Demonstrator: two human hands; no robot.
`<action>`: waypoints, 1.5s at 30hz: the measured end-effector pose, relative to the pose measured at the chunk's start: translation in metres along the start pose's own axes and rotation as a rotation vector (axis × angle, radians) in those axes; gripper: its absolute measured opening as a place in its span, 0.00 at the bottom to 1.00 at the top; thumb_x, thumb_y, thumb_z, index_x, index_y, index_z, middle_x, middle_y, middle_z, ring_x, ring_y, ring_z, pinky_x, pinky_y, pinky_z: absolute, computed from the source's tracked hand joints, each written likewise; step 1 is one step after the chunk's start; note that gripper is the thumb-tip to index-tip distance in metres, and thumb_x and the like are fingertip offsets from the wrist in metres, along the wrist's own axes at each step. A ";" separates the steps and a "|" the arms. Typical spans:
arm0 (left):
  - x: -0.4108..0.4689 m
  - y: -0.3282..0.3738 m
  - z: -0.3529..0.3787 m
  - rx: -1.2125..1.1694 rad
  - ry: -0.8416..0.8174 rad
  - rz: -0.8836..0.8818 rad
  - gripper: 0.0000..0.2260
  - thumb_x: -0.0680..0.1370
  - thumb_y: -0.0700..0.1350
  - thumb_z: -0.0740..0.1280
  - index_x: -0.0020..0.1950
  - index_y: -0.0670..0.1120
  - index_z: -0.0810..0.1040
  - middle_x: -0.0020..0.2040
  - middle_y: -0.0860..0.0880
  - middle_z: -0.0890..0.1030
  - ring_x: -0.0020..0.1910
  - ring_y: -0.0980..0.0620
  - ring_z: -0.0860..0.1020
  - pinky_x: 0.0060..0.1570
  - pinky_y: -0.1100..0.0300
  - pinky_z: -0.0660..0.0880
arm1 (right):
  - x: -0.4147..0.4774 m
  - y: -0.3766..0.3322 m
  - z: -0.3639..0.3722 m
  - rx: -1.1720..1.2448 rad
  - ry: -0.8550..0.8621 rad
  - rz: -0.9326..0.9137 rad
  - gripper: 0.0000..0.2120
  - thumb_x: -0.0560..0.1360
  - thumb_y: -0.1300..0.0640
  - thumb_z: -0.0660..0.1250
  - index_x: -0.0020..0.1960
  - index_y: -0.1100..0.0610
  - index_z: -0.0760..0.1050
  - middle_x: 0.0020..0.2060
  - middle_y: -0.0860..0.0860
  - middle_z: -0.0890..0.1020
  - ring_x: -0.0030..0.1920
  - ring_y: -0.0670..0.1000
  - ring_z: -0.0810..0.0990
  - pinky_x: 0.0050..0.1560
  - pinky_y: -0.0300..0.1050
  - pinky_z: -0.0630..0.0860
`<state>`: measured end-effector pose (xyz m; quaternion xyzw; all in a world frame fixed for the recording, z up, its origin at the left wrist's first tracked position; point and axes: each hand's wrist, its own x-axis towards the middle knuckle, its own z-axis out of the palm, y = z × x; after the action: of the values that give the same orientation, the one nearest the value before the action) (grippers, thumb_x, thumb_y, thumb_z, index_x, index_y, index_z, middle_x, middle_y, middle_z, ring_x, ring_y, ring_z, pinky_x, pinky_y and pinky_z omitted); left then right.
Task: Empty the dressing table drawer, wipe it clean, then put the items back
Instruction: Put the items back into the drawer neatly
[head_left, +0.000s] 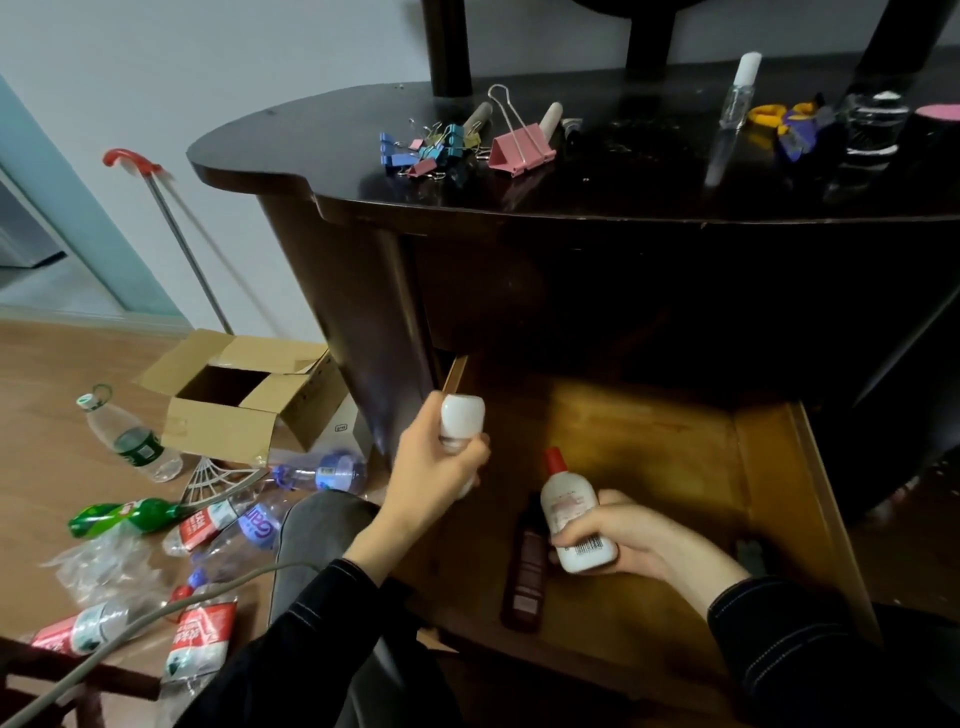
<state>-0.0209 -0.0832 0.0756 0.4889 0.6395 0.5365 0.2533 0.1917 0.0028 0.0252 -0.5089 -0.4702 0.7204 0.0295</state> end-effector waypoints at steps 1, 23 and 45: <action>0.003 -0.002 -0.007 0.007 0.029 0.027 0.10 0.74 0.43 0.70 0.51 0.51 0.73 0.40 0.47 0.78 0.33 0.46 0.81 0.30 0.52 0.81 | 0.001 0.001 0.002 -0.033 -0.004 0.011 0.26 0.69 0.71 0.75 0.64 0.62 0.71 0.50 0.62 0.85 0.47 0.59 0.87 0.42 0.52 0.84; 0.008 -0.013 -0.013 -0.024 0.151 -0.016 0.07 0.75 0.38 0.70 0.50 0.46 0.74 0.36 0.42 0.79 0.27 0.47 0.79 0.29 0.53 0.78 | 0.023 -0.003 0.093 -0.290 0.044 -0.064 0.32 0.70 0.51 0.79 0.69 0.54 0.68 0.50 0.50 0.78 0.50 0.49 0.79 0.46 0.43 0.79; 0.011 -0.018 -0.014 -0.048 0.170 -0.027 0.08 0.75 0.39 0.71 0.50 0.48 0.75 0.36 0.44 0.80 0.28 0.47 0.80 0.29 0.58 0.78 | 0.024 -0.010 0.090 -0.292 -0.039 -0.406 0.15 0.73 0.55 0.77 0.58 0.50 0.80 0.49 0.49 0.86 0.48 0.45 0.85 0.47 0.36 0.80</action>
<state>-0.0433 -0.0785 0.0646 0.4266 0.6524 0.5878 0.2167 0.1073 -0.0379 0.0191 -0.3888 -0.6624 0.6339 0.0905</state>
